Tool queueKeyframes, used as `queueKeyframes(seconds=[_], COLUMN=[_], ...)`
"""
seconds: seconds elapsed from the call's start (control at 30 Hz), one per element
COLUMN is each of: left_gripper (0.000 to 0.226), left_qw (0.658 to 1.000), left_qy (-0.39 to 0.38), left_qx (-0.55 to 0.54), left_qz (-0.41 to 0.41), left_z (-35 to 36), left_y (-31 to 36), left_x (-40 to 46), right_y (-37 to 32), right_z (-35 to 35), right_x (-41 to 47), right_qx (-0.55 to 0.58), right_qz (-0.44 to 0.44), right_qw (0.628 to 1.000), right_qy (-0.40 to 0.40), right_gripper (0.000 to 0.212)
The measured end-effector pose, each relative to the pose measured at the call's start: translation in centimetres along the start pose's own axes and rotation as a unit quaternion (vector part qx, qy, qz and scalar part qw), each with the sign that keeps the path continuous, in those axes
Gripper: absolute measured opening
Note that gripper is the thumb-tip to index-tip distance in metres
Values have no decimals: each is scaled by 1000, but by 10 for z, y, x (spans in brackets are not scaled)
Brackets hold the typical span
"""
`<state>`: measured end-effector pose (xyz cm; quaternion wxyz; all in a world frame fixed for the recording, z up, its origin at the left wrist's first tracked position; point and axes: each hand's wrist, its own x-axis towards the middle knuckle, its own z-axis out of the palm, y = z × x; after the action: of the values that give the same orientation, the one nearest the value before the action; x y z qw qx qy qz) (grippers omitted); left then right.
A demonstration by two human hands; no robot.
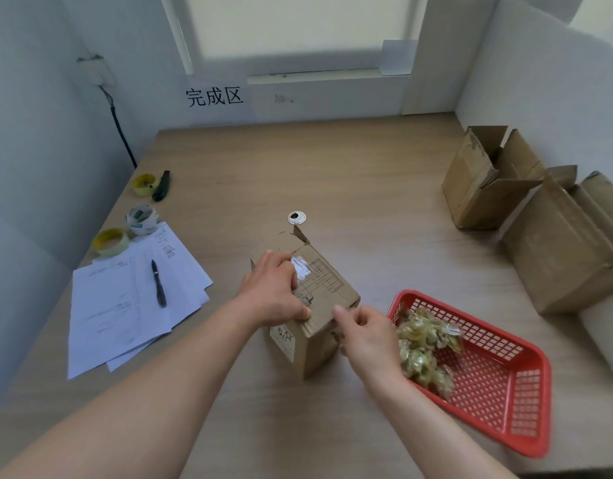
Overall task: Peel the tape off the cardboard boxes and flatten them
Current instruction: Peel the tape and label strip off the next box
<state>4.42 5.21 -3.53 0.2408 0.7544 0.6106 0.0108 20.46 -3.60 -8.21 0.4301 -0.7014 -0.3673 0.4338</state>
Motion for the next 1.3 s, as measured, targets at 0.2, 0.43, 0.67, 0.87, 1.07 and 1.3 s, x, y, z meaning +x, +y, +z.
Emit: queueKeyframes(seconds=[0.2,0.43,0.67,0.87,1.07,1.3], left_gripper=[82,130,97,56,57,52], left_qw=[995,988,927,866,875,896], left_qy=[26,60,126,162,125,111], left_qx=[92,-142,-350,-461,-452,-420], left_qz=[-29,13,-54,-103,-116,-93], left_z=[-9,-23,10,25,43,36], left_y=[-6,-27,-75,-99,-131,-135], left_x=[-34,-58,-76,-92,-102,-90], right_y=[-13,-89,-89,-73,-54,-72], right_z=[-8,16,72,93,113,118], right_x=[11,22,18,13,3,19], right_qx=[16,-10,7,-54,-7,258], right_qz=[-74,-173,-138,-144,-58,108], right_qw=[995,965,969,959,969,949], right_qy=[-57,-195,-207,-239,-242,-144], right_gripper=[32,26,44,29,30,20])
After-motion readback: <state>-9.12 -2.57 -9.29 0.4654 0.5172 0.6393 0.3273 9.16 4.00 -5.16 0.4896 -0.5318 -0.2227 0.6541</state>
